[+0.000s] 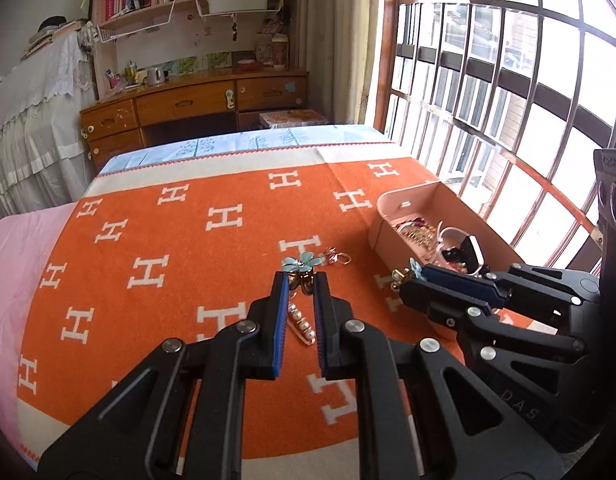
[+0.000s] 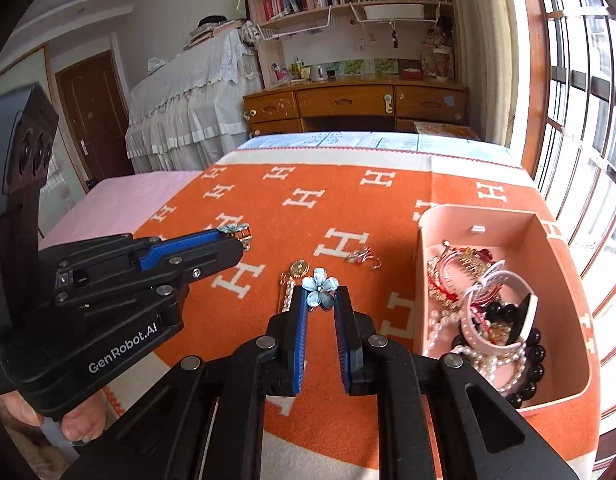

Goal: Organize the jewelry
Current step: 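Carry the flower clip with the right tool while the left tool carries the brooch to the tray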

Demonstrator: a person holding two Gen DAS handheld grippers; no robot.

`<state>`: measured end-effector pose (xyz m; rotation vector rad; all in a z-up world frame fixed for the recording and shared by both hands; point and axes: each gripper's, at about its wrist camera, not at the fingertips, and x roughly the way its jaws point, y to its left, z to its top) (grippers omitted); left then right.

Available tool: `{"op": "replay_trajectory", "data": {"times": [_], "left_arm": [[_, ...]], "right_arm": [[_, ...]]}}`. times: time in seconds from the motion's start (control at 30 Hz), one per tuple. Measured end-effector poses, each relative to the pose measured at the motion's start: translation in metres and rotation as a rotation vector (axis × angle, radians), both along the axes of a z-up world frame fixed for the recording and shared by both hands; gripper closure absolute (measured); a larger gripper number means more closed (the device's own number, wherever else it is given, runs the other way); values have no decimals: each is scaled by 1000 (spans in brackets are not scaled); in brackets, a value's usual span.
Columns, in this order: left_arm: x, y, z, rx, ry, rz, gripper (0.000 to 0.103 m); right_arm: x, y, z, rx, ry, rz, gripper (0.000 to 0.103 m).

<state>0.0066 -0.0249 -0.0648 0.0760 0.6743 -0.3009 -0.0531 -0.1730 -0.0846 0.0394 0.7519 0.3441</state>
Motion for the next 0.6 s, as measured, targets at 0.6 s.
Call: {"op": "replay_trajectory", "data": {"times": [0.6], "left_arm": [[61, -136, 64, -37, -9, -295, 93]], "right_arm": [[60, -158, 94, 63, -33, -226, 90]]}}
